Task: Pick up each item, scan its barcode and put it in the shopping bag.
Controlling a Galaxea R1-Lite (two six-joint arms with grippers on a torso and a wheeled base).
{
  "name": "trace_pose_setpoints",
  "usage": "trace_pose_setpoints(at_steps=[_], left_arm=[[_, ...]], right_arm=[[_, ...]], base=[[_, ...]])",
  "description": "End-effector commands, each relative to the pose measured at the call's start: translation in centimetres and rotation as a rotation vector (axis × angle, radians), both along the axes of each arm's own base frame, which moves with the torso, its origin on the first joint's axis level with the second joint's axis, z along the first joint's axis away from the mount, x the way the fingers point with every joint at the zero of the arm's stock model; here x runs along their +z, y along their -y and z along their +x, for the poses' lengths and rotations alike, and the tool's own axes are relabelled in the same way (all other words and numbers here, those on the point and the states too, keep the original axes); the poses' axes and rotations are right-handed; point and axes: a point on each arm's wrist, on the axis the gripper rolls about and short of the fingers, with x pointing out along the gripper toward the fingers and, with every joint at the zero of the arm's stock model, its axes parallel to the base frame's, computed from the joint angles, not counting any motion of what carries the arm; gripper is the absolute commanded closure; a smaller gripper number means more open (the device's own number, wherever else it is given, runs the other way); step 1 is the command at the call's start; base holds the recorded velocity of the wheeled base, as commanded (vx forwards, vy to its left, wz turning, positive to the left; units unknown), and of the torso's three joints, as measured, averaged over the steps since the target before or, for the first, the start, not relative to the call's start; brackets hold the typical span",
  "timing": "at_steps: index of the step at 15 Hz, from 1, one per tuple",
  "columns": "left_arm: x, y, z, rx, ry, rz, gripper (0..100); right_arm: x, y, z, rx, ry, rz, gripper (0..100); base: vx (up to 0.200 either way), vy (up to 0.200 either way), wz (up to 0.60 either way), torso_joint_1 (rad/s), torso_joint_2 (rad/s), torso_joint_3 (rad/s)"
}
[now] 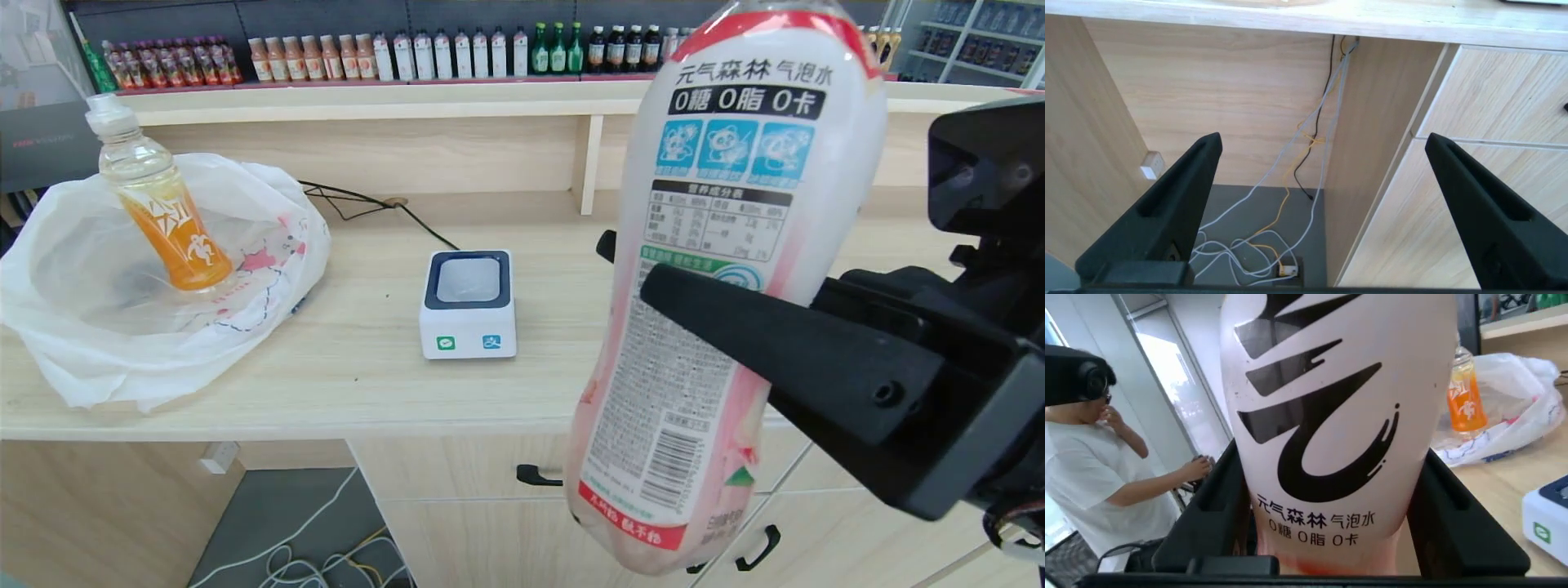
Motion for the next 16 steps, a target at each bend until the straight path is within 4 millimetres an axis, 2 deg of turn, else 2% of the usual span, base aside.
trace_pose_setpoints(at_steps=[1,16], left_arm=[[0.0,-0.01,0.0,0.0,0.0,0.0,0],[0.0,0.0,0.0,0.0,0.0,0.0,0]], right_arm=[[-0.79,-0.97,0.32,0.019,-0.027,-0.022,100],[-0.43,-1.03,-0.59,0.06,-0.027,0.007,100]], base=[[0.0,0.0,0.0,0.0,0.0,0.0],[0.0,0.0,0.0,0.0,0.0,0.0]])
